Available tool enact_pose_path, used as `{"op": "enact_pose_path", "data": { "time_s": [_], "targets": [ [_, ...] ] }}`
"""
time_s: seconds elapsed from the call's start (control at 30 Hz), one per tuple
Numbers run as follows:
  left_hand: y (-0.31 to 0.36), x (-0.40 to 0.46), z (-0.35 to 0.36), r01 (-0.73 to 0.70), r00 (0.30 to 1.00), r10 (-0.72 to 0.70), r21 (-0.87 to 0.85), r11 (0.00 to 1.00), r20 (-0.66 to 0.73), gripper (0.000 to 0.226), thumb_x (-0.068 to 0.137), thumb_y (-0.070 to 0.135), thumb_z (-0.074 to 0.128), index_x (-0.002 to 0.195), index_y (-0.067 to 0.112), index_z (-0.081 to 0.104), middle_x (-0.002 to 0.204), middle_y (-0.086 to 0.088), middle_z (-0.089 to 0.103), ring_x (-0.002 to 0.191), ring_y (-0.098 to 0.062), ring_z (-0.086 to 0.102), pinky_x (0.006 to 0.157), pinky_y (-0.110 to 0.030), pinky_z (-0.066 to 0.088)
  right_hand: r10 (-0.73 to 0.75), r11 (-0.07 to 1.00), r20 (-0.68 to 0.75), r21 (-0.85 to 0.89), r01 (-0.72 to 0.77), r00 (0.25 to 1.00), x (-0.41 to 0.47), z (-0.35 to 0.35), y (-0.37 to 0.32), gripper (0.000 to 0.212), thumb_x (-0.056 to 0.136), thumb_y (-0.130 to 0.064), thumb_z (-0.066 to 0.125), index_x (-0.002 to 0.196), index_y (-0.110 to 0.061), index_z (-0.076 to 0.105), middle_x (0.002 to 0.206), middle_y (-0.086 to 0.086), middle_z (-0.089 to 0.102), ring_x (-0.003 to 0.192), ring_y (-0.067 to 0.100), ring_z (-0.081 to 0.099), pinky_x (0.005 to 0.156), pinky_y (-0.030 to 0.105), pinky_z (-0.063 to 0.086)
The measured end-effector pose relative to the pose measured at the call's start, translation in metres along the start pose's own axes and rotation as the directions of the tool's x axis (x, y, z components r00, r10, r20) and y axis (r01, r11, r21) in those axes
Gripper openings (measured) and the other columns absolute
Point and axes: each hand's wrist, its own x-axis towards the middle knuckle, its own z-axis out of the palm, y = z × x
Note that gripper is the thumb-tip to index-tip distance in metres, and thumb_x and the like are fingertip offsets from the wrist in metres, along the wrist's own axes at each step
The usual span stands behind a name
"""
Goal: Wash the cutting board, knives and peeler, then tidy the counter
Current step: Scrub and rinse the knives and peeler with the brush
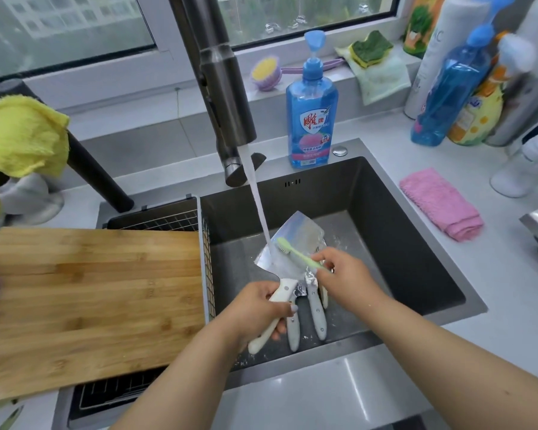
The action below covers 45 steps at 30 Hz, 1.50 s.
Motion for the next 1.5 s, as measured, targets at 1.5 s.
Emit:
{"op": "enact_pose_path", "data": {
  "time_s": [1.5],
  "targets": [
    [-0.007, 0.005, -0.029, -0.092, 0.993, 0.106, 0.225, 0.970, -0.052, 0.013, 0.087, 0.010, 0.065, 0.094, 0.002, 0.059, 0.059, -0.014, 0.054, 0.044, -0.021, 0.050, 0.049, -0.027, 0.047, -0.016, 0.995, 0.186, -0.090, 0.033, 0.982, -0.023, -0.007, -0.023, 0.005, 0.090, -0.030, 0.062, 0.094, -0.032, 0.065, 0.078, -0.003, 0.061, 0.062, 0.010, 0.052, 0.057, 0.027, 0.043]
  ]
}}
